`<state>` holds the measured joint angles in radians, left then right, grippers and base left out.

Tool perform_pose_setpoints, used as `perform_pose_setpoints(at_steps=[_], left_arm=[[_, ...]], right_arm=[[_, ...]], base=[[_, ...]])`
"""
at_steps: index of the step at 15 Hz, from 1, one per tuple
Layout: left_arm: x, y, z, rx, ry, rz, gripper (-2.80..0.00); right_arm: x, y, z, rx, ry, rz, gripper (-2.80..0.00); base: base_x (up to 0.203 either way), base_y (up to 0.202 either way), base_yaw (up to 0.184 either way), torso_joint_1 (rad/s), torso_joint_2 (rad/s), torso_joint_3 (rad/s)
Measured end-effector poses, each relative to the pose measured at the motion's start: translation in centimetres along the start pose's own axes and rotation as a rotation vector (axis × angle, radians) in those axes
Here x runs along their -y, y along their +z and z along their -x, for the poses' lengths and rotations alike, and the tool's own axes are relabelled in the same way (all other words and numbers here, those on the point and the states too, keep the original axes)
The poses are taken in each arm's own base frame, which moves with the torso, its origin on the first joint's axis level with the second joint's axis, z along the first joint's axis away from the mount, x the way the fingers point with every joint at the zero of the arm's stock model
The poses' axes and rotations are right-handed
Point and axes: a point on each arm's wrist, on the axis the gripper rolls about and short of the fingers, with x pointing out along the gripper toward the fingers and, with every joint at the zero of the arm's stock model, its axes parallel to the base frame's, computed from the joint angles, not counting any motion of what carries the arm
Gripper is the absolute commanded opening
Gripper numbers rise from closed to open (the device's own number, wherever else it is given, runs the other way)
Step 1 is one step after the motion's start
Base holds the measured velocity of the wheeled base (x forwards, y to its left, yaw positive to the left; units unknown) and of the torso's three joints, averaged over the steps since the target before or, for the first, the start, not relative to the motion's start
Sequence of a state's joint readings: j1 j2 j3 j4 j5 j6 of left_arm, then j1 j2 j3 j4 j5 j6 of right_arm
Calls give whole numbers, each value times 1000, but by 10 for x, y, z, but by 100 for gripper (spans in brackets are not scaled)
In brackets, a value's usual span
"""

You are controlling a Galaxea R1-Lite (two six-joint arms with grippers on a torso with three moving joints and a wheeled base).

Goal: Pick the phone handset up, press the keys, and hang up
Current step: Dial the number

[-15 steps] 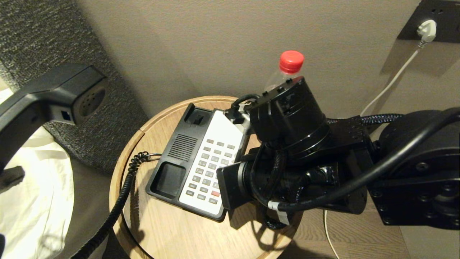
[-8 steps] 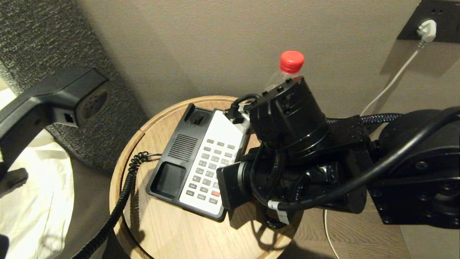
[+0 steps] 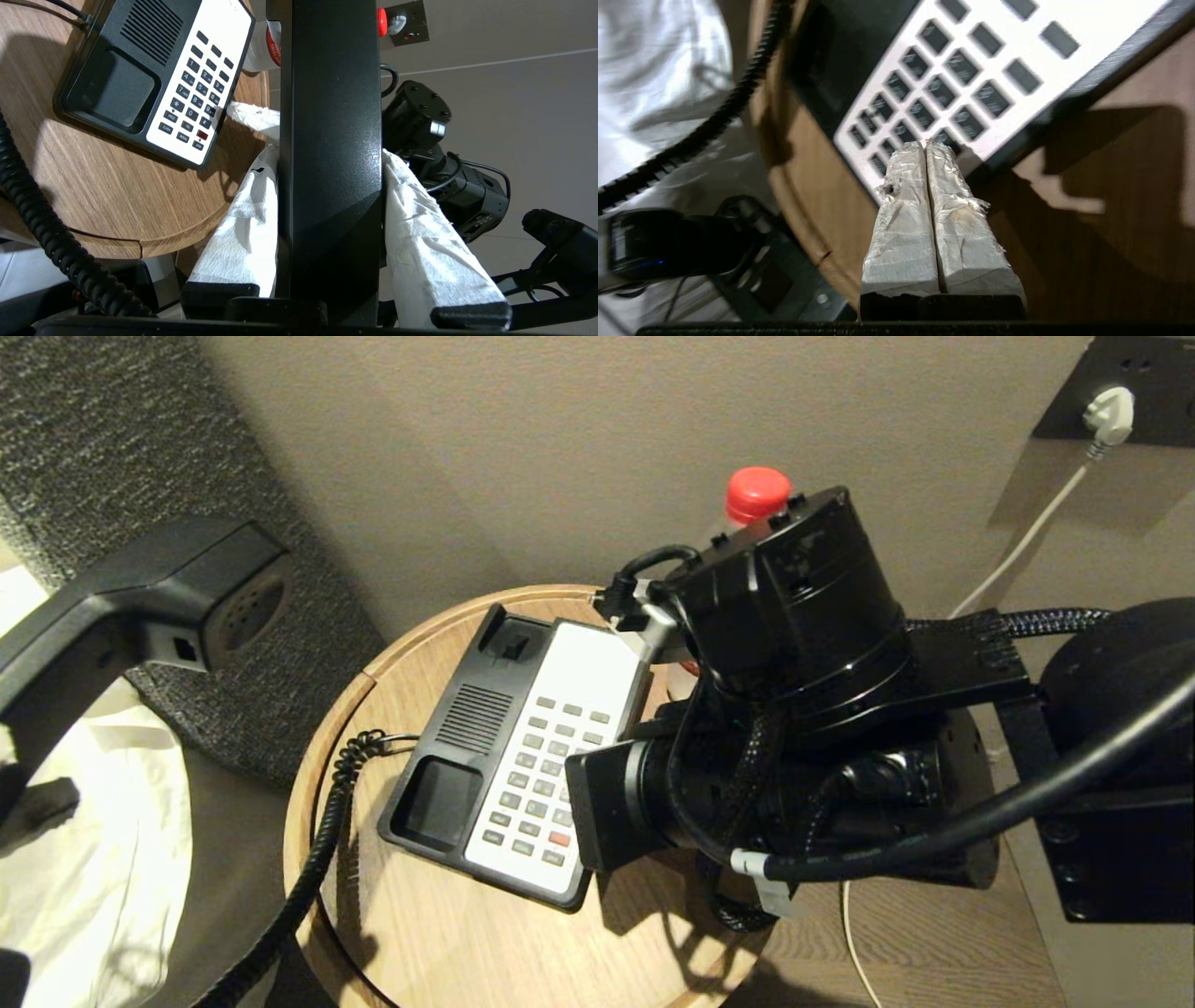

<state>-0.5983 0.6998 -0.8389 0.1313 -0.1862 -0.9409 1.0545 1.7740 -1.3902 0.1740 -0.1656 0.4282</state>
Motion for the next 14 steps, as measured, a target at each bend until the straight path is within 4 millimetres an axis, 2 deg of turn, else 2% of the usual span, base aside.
perform_pose_setpoints(at_steps=[3,14], left_arm=[[-1,-1,0,-2,2,1,-280],[-4,-3,-2,4,-16,5,-280]], right_arm=[[-8,-5,0,-24,44,-30,-280],[-8,-24,-9,-90,30,-6,-280]], base=[[0,0,0,0,0,0],[0,0,0,0,0,0]])
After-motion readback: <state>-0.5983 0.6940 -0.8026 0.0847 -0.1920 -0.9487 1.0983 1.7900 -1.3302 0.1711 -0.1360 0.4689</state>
